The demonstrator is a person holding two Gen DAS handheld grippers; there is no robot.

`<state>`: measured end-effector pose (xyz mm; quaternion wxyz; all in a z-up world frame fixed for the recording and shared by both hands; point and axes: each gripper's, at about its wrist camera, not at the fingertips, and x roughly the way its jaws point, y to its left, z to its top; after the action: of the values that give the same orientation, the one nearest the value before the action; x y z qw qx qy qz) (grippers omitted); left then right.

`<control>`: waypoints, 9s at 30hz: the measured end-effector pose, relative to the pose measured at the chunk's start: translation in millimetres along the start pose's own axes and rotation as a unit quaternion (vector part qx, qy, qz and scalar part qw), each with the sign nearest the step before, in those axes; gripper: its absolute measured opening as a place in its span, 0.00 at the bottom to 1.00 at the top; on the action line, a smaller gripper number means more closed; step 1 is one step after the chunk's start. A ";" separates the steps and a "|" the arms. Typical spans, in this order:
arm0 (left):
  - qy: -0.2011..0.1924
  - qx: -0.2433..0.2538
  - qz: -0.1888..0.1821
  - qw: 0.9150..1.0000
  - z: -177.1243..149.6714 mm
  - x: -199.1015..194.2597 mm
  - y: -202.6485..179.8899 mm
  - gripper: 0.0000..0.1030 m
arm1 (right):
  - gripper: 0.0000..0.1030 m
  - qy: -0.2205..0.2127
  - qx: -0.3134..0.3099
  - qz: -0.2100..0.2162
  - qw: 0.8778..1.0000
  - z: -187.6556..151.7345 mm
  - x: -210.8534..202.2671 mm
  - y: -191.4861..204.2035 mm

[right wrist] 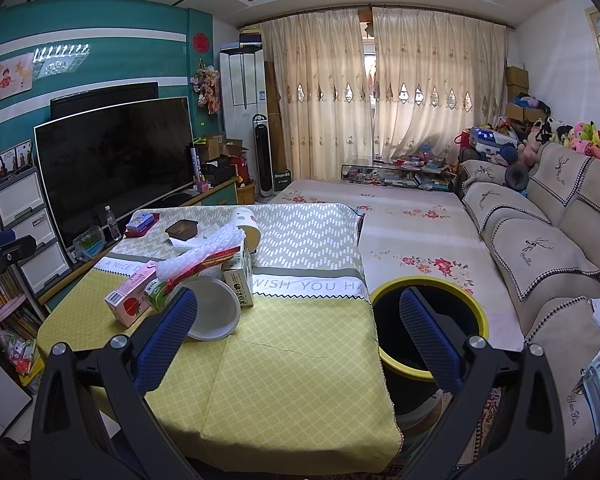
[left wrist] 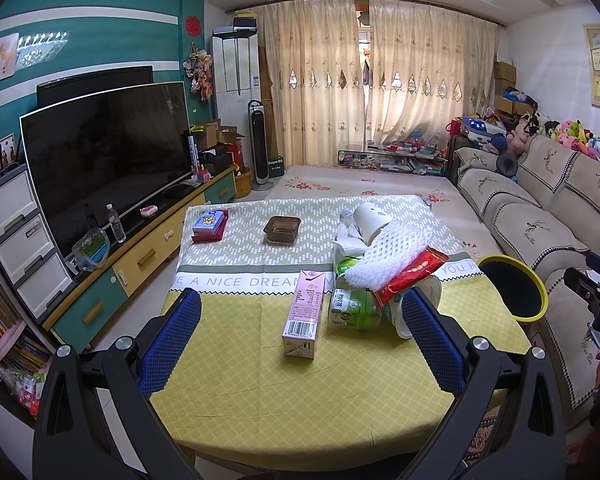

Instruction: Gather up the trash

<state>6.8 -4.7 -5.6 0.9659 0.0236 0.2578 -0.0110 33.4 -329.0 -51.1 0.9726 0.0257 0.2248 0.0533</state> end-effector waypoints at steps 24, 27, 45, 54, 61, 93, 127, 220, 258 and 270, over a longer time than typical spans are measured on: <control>0.014 -0.003 0.003 1.000 -2.4 11.8 0.4 0.96 | 0.94 0.026 0.000 0.010 1.000 -7.7 23.2 6.0; 0.019 -0.005 0.007 1.000 -4.6 18.1 1.1 0.96 | 0.94 0.038 -0.004 0.023 0.999 -9.4 38.8 14.6; 0.058 -0.018 -0.017 0.998 -19.6 84.6 12.8 0.96 | 0.40 0.164 -0.027 0.116 0.979 -30.8 178.5 58.1; 0.073 -0.026 -0.027 0.997 -22.8 111.2 15.0 0.96 | 0.18 0.199 -0.021 0.134 0.971 -33.2 207.2 63.9; 0.076 -0.034 -0.031 0.996 -24.9 115.5 19.1 0.96 | 0.05 0.200 -0.007 0.147 0.969 -34.4 199.2 59.0; 0.077 -0.019 -0.049 0.996 -21.9 109.0 4.3 0.96 | 0.05 0.203 0.149 -0.157 0.955 -51.7 177.6 -177.1; 0.178 0.006 -0.065 0.982 -65.8 217.8 4.3 0.72 | 0.41 0.157 0.130 -0.132 0.970 -32.6 151.8 -135.8; 0.080 0.195 -0.343 0.916 32.0 252.3 -403.1 0.40 | 0.48 0.097 0.226 -0.179 0.953 -70.7 71.8 -237.6; -0.036 0.007 -0.065 0.997 -18.0 87.4 16.9 0.85 | 0.49 0.077 0.039 0.075 0.993 45.1 158.6 21.4; -0.026 0.002 -0.060 0.998 -14.5 98.5 16.2 0.85 | 0.44 0.133 0.025 0.088 0.987 54.2 215.3 61.6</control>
<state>85.5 11.3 -66.6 0.9697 0.0095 0.2337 -0.0702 243.9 -244.5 -91.4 0.9246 0.0625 0.3503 0.1359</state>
